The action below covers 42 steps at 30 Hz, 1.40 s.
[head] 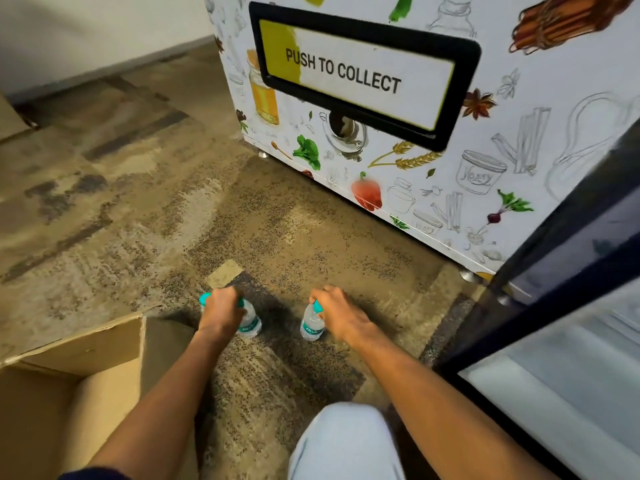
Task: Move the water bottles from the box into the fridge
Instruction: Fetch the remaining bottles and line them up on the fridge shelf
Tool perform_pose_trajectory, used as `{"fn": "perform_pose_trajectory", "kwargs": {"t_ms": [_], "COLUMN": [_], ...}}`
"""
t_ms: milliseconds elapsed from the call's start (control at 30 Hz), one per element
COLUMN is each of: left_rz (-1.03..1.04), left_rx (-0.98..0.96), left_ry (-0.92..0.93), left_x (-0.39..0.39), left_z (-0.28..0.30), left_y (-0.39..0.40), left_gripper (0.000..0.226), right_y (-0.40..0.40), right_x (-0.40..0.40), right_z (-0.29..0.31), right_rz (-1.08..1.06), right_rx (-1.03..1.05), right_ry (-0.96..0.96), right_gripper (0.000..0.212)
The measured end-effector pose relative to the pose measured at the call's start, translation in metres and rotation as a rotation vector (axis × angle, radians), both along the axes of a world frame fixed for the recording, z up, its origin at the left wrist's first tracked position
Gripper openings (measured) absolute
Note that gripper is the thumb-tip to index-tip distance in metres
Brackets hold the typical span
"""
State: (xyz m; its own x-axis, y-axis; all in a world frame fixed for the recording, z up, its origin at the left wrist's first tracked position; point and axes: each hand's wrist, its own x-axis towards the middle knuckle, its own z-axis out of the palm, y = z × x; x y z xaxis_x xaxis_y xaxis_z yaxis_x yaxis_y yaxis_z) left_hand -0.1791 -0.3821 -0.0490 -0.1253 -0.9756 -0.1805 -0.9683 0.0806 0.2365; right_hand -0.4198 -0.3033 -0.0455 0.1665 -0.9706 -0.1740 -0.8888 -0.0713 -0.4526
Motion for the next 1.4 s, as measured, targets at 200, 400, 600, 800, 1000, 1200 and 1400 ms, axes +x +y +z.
{"fn": "perform_pose_trajectory", "kwargs": {"t_ms": [200,400,600,800,1000,1200,1400], "left_rz": [-0.056,-0.277,-0.495,-0.690,-0.918,-1.146,-1.283], "left_rx": [0.096,0.125,0.016,-0.061,-0.034,-0.068,-0.141], "left_ry": [-0.045,-0.103,-0.045,-0.035,-0.062,-0.070,-0.011], "left_x": [-0.013,-0.080,-0.150,-0.197,-0.222,-0.247,-0.266], "left_z": [0.019,0.061,0.128,0.187,0.239,0.294,0.349], "left_y": [0.025,0.049,0.056,0.072,0.094,0.129,0.162], "left_gripper": [0.020,0.033,0.039,0.038,0.036,0.035,0.038], "right_y": [0.029,0.066,0.085,0.109,0.146,0.186,0.228], "right_x": [-0.051,-0.094,-0.119,-0.142,-0.157,-0.169,-0.189], "right_z": [0.042,0.074,0.111,0.155,0.199,0.249,0.305], "right_rz": [-0.181,-0.227,-0.268,-0.290,-0.304,-0.345,-0.434], "right_rx": [0.117,0.099,0.042,-0.063,-0.195,-0.247,-0.297], "right_ry": [-0.064,-0.080,-0.084,-0.066,-0.072,-0.142,-0.268], "right_gripper": [0.026,0.036,0.032,0.028,0.034,0.036,0.034]}}
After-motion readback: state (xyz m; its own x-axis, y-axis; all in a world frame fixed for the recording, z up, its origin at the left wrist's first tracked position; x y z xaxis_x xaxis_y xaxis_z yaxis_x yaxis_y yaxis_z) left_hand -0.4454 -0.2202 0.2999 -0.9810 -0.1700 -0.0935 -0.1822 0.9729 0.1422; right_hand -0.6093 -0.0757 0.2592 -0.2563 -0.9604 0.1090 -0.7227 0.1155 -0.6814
